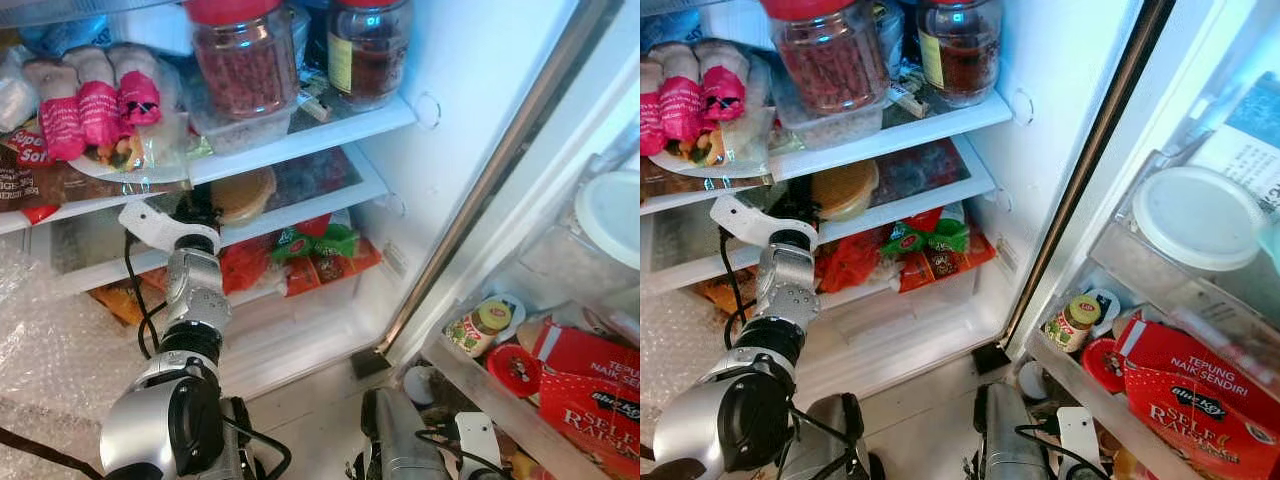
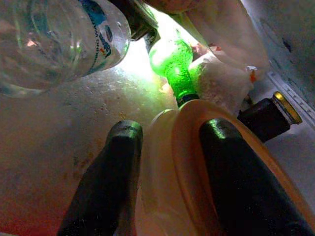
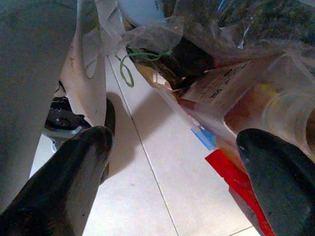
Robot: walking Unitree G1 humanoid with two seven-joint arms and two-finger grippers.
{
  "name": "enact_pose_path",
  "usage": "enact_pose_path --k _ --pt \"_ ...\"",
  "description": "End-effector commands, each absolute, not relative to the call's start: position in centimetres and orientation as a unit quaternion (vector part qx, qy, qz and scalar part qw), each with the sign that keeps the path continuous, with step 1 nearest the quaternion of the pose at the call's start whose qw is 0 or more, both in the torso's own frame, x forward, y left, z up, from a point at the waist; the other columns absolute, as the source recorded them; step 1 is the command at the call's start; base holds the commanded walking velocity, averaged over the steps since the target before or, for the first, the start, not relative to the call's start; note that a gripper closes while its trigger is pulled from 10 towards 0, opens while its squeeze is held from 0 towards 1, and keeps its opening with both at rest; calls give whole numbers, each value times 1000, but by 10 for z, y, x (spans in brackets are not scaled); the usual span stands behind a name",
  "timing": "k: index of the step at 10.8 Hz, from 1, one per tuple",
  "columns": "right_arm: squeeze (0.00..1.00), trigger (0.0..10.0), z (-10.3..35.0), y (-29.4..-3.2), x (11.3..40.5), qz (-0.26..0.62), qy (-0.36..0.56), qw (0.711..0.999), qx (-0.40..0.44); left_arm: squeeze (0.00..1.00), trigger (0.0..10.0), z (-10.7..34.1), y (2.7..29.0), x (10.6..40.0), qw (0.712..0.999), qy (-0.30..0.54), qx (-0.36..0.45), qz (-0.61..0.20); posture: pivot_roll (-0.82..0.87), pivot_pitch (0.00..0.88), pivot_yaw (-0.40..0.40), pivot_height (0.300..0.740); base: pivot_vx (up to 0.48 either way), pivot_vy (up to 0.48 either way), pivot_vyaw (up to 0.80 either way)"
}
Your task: Restocking fridge
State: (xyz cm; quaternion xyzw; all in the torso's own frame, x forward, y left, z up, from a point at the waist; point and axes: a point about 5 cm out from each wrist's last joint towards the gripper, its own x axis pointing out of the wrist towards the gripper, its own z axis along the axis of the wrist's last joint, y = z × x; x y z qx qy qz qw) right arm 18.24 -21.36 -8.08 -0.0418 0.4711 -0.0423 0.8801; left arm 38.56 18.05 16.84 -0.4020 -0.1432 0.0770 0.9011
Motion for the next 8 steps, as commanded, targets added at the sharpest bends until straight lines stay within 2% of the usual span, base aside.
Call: enact_pose_path --k 1,3,5,7,8 --pt "0 10000 -84 -208 177 -33 479 876 -38 949 10000 156 180 383 905 -120 -398 86 -110 196 2 594 0 0 0" --pt "0 10000 -84 -208 177 -32 479 877 -37 910 10000 158 180 384 904 -124 -400 85 -110 197 3 594 0 0 0" --pt "0 10000 -84 -208 177 -33 479 877 -37 675 10000 162 179 384 901 -137 -405 77 -110 199 4 594 0 0 0" --pt "0 10000 -84 -208 177 -32 479 877 -37 675 10000 163 178 382 899 -146 -407 69 -104 198 5 594 0 0 0" --pt "0 10000 -84 -208 177 -32 479 877 -37 631 10000 162 177 380 898 -146 -409 68 -107 198 5 594 0 0 0"
